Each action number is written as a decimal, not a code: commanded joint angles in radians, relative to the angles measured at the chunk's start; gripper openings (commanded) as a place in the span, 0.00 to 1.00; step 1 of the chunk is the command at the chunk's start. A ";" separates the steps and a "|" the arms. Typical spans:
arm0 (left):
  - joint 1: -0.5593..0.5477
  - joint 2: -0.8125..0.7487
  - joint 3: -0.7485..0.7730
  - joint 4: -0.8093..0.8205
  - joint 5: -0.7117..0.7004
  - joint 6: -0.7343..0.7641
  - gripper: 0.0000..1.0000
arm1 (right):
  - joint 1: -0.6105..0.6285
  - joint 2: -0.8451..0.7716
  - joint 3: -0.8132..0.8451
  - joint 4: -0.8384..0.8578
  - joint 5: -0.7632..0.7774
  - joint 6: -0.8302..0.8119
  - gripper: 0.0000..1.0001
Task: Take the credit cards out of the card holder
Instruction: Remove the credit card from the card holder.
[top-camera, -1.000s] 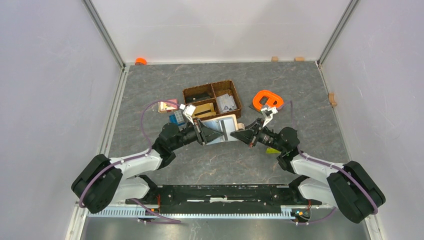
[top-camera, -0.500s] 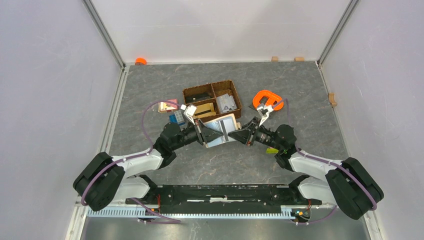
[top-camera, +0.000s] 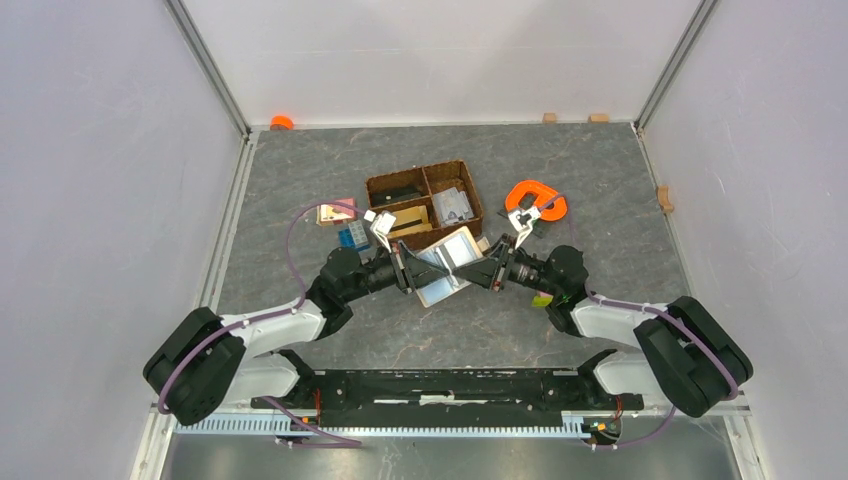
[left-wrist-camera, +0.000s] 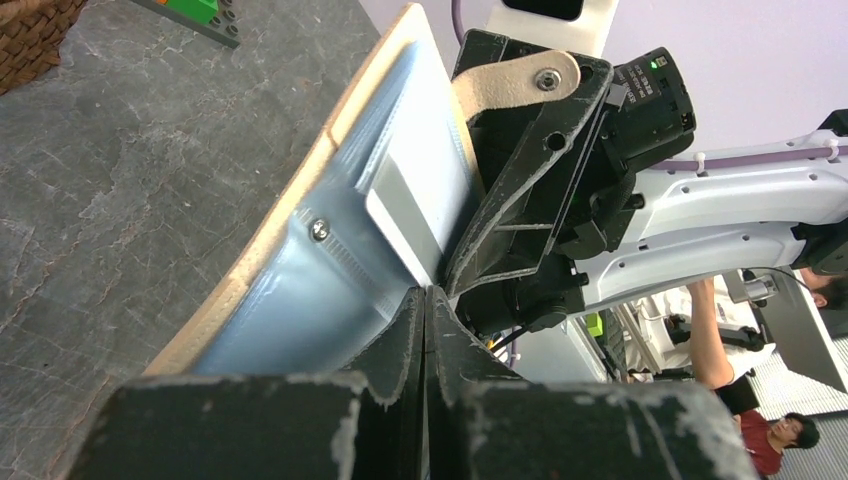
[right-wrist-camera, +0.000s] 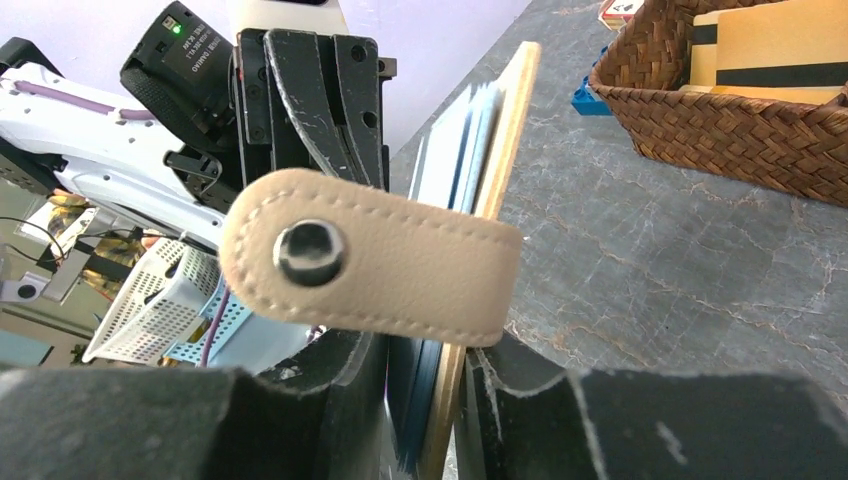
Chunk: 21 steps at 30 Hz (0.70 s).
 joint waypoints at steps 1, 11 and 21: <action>-0.002 -0.027 0.014 0.033 -0.004 0.030 0.02 | -0.010 0.008 -0.005 0.107 -0.028 0.043 0.33; 0.000 -0.029 0.012 0.030 -0.013 0.032 0.02 | -0.018 0.005 -0.009 0.111 -0.027 0.049 0.31; 0.001 -0.035 0.016 0.004 -0.022 0.039 0.07 | -0.032 -0.011 -0.025 0.121 -0.015 0.049 0.12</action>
